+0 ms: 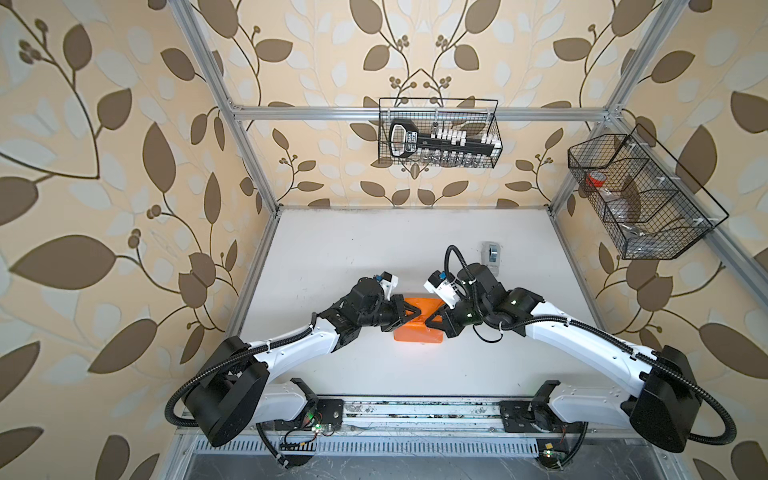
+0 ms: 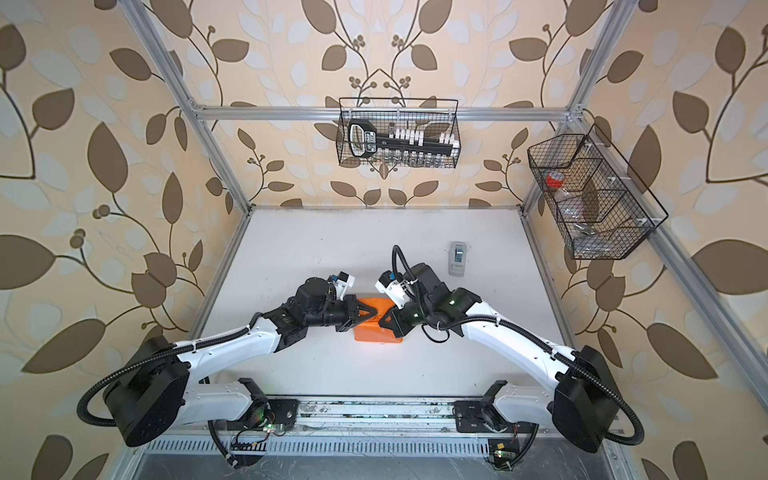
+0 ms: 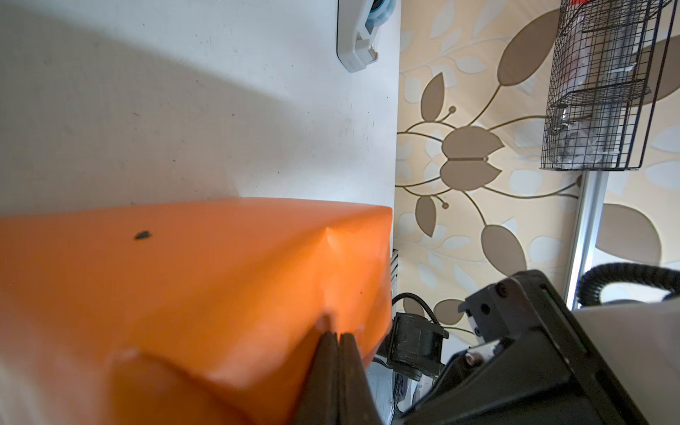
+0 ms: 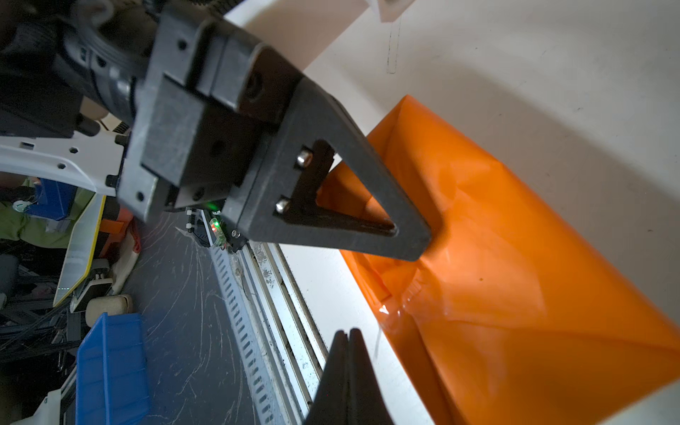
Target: Wrap the gift box in paper
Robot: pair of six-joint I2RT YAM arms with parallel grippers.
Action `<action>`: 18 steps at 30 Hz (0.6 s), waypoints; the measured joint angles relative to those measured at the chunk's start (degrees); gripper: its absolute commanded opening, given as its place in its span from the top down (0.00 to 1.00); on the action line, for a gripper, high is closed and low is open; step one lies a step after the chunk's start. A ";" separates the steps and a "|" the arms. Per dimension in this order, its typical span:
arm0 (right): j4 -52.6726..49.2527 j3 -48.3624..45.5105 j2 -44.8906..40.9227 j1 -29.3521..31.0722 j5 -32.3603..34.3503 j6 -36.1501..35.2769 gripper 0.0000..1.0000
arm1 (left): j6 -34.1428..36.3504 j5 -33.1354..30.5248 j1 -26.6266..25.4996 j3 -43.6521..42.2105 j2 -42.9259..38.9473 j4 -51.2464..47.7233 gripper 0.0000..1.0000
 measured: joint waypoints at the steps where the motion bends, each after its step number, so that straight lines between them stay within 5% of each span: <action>1: 0.02 -0.02 0.13 0.28 -0.09 0.04 0.98 | 0.00 0.00 0.00 0.00 0.00 0.00 1.00; 18: 7.19 -7.89 2.34 2.25 4.00 4.87 1.00 | 0.02 -0.39 0.00 0.00 0.00 0.07 1.00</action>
